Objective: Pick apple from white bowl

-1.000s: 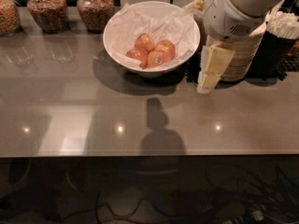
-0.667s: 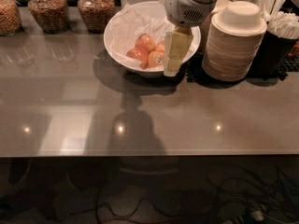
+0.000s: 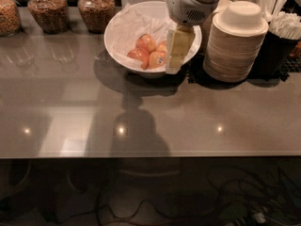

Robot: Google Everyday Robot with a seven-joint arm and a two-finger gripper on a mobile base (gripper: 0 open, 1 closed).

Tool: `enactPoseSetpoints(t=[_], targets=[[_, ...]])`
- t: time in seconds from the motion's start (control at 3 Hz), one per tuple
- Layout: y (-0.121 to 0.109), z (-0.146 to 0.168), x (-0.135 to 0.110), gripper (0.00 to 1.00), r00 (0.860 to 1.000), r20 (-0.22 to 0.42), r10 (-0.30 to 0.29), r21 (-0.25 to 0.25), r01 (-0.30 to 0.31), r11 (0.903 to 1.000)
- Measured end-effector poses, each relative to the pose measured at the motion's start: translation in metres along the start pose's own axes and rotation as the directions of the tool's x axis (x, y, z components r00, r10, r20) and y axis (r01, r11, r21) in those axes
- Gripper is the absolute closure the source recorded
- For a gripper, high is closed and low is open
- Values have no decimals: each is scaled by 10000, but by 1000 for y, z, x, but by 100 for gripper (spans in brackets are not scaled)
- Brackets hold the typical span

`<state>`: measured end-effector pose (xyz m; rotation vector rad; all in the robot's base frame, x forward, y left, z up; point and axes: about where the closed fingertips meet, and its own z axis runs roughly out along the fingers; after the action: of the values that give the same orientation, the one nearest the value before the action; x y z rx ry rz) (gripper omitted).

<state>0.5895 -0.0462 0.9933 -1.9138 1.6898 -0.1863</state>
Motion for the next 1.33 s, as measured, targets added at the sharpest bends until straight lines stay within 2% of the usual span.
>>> enactPoseSetpoints(t=[0.67, 1.0, 1.33], targets=[[-70, 31, 0, 0, 9979, 588, 270, 1134, -335, 9930], [-96, 40, 10, 0, 9915, 374, 1246, 1540, -1289, 9796], [-96, 40, 10, 0, 9915, 374, 1246, 1540, -1289, 9796]])
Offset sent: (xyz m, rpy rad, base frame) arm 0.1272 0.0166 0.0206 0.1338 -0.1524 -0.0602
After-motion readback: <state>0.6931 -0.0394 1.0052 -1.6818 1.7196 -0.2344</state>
